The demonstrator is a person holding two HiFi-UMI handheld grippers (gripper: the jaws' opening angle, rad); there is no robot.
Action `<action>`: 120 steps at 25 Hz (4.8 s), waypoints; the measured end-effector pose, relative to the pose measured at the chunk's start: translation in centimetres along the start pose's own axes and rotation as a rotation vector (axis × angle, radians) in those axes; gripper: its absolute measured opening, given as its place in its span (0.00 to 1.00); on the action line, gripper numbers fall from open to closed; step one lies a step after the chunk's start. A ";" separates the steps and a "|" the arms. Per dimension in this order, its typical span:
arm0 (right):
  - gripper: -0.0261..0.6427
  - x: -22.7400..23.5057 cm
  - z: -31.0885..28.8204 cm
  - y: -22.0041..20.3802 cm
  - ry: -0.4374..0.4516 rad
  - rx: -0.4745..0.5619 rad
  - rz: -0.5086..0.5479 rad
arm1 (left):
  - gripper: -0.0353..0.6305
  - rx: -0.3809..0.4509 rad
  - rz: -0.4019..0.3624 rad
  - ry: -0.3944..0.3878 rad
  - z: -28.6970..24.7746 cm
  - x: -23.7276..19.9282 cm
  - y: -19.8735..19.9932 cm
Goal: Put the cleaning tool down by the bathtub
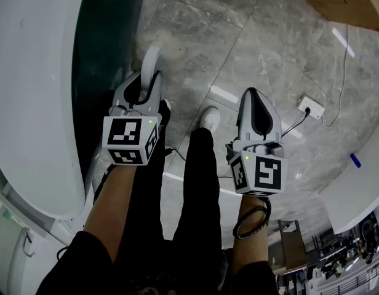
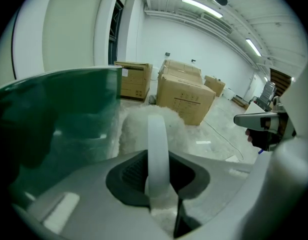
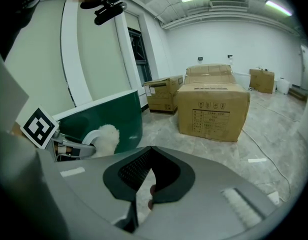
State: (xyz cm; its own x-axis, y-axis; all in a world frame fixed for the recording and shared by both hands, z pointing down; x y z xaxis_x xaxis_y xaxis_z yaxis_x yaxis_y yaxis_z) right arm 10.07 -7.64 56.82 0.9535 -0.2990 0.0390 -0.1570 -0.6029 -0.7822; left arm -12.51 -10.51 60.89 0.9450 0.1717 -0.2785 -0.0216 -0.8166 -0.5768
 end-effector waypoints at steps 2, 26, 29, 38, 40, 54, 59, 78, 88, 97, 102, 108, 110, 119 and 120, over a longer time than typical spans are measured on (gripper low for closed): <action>0.07 -0.3 -0.6 -0.6 0.007 -0.005 0.006 | 0.18 -0.007 -0.005 0.004 -0.5 -0.5 -0.6; 0.07 0.1 -8.2 -8.6 0.051 -0.054 0.036 | 0.18 -0.050 -0.071 0.026 -9.2 -4.3 -5.8; 0.07 0.0 -9.1 -9.7 0.044 -0.065 0.019 | 0.18 -0.059 -0.045 0.037 -10.0 -5.2 -6.7; 0.07 -0.8 -11.5 -13.0 0.076 -0.101 0.015 | 0.18 -0.106 -0.043 0.050 -12.8 -6.9 -9.6; 0.07 -0.9 -11.9 -13.6 0.082 -0.108 0.010 | 0.18 -0.114 -0.042 0.045 -13.4 -7.0 -10.2; 0.07 -1.2 -16.2 -18.9 0.112 -0.157 -0.013 | 0.18 -0.172 -0.053 0.029 -18.4 -9.0 -13.4; 0.07 -1.4 -17.8 -20.8 0.124 -0.172 -0.036 | 0.18 -0.189 -0.056 0.029 -20.1 -9.8 -14.5; 0.07 -1.3 -22.0 -25.6 0.130 -0.204 -0.042 | 0.18 -0.217 -0.104 0.028 -24.8 -12.6 -17.9; 0.07 -1.8 -23.5 -28.3 0.136 -0.227 -0.029 | 0.18 -0.223 -0.105 0.034 -26.8 -14.4 -20.2; 0.07 -2.2 -24.4 -29.8 0.153 -0.242 -0.024 | 0.18 -0.238 -0.112 0.039 -28.1 -15.3 -21.5; 0.07 -2.2 -24.5 -30.7 0.155 -0.251 -0.024 | 0.18 -0.243 -0.120 0.042 -28.7 -15.6 -22.1; 0.07 -2.3 -24.6 -31.5 0.161 -0.258 -0.024 | 0.18 -0.237 -0.153 0.034 -29.2 -15.3 -22.3; 0.07 -2.3 -24.7 -31.6 0.164 -0.260 -0.022 | 0.18 -0.235 -0.158 0.028 -29.4 -15.3 -22.2; 0.07 -1.7 -24.7 -31.9 0.154 -0.262 -0.007 | 0.18 -0.222 -0.180 0.011 -29.7 -15.1 -22.1; 0.07 -1.7 -24.6 -31.9 0.151 -0.262 -0.007 | 0.18 -0.220 -0.182 0.010 -29.8 -15.2 -22.1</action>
State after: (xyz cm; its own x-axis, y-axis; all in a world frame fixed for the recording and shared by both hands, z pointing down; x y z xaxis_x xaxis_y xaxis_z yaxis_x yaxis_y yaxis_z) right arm 7.11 -6.11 97.00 0.9087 -0.3890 0.1517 -0.2301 -0.7698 -0.5954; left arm -16.64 -11.46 100.72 0.9301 0.3215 -0.1774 0.2189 -0.8733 -0.4352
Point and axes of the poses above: the fingertips, and each gripper's own axes: z backward along the fingers, x to its right, y out of its top, the point moved 4 cm from there along z, backward along the fingers, and after that the axes turned 12 degrees about z, right-handed, at the moved point
